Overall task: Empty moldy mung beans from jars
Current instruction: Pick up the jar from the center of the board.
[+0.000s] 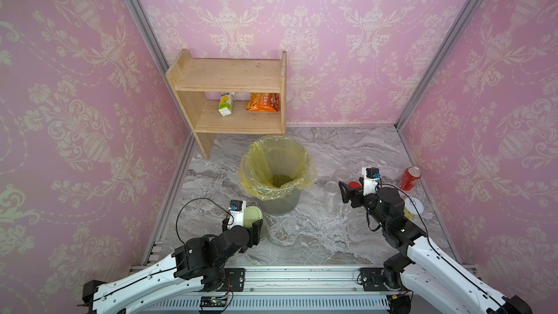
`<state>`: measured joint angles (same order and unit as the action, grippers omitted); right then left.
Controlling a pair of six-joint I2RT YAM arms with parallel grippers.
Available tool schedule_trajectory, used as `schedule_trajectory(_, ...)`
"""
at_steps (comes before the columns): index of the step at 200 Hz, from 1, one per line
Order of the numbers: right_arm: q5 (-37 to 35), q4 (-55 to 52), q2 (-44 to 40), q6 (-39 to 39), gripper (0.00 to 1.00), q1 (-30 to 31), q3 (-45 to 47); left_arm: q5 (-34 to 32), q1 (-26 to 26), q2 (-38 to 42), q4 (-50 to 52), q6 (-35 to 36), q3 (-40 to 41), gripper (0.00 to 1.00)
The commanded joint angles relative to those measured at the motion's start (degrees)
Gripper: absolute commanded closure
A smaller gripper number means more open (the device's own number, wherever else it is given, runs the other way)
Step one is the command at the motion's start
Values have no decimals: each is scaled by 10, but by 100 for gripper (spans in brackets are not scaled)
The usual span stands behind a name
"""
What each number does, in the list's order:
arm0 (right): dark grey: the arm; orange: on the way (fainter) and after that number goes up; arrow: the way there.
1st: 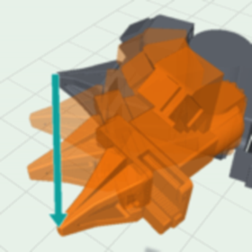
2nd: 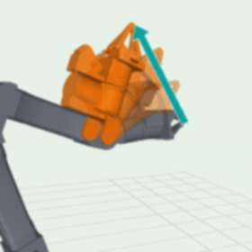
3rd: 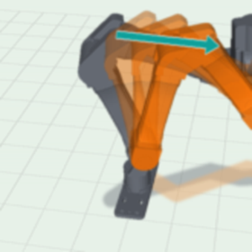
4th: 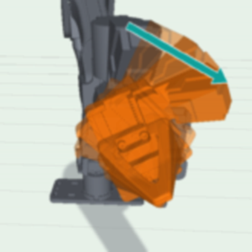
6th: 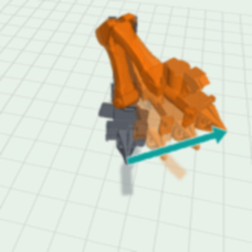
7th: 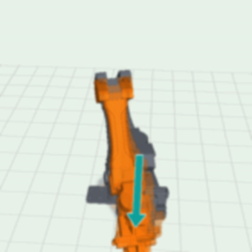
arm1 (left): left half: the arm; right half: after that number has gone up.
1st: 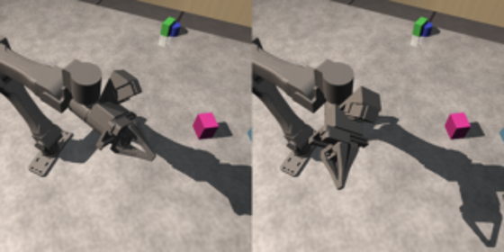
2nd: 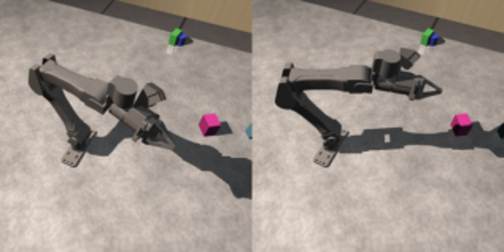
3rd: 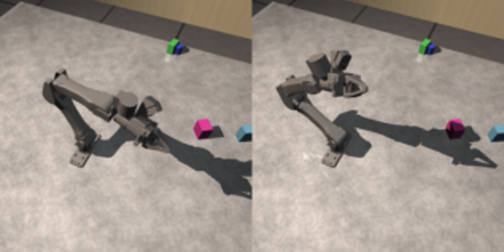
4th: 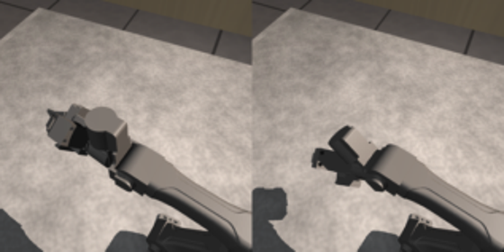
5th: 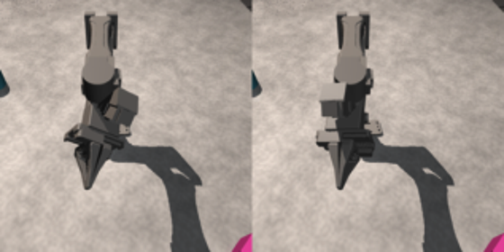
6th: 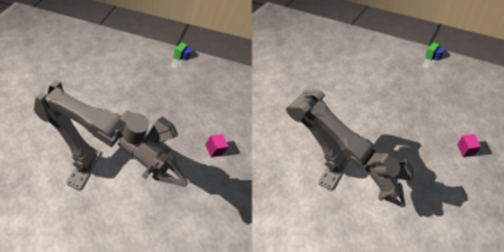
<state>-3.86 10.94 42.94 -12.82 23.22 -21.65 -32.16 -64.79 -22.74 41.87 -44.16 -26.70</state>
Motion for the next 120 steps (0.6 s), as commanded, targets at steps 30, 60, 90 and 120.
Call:
schedule_trajectory(30, -11, -24, -10, 31, 6, -4, -33, -71, -3, 36, 49, 28, -55, 65)
schedule_trajectory(60, -7, -34, -23, 37, 5, -4, -40, -86, -3, 67, 81, 21, -64, 65)
schedule_trajectory(90, -9, -45, -26, 42, 4, -4, -60, -101, -4, 82, 102, 26, -82, 66)
schedule_trajectory(120, 18, -59, -12, 49, 4, -4, -96, -122, -3, 77, 129, 33, -118, 66)
